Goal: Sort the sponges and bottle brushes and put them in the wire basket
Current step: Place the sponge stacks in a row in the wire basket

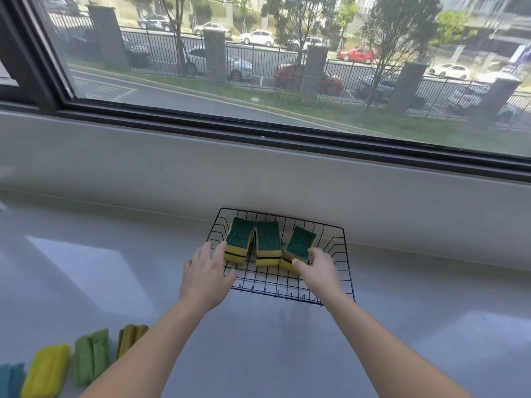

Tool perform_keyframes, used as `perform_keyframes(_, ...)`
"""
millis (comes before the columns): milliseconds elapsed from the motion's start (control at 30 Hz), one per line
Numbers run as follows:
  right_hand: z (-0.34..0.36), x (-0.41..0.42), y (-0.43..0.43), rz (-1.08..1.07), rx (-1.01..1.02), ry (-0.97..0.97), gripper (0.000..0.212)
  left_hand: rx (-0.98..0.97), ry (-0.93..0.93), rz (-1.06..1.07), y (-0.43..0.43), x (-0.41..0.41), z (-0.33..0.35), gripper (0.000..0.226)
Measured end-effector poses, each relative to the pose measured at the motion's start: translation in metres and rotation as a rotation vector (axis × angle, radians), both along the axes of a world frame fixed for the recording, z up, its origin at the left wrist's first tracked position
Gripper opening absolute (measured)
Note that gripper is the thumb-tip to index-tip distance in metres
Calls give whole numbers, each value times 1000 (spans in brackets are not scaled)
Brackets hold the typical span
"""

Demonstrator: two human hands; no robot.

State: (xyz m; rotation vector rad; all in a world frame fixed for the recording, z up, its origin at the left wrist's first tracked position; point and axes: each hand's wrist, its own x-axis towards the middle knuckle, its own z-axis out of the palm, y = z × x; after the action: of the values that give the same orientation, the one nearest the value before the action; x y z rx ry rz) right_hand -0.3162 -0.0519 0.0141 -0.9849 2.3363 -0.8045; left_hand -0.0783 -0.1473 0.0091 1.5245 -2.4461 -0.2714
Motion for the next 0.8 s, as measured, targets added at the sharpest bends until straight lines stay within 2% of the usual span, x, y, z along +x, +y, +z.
perform_keyframes(267,25,34,26,175,9,155,60,6,-21,4,36,25,17,53)
perform_keyframes(500,35,69,42,295,-43,258,58,19,-47,48,67,60,21,57)
perform_keyframes(800,36,128,38,426,-122,243,53,25,-60,148,89,117,15,62)
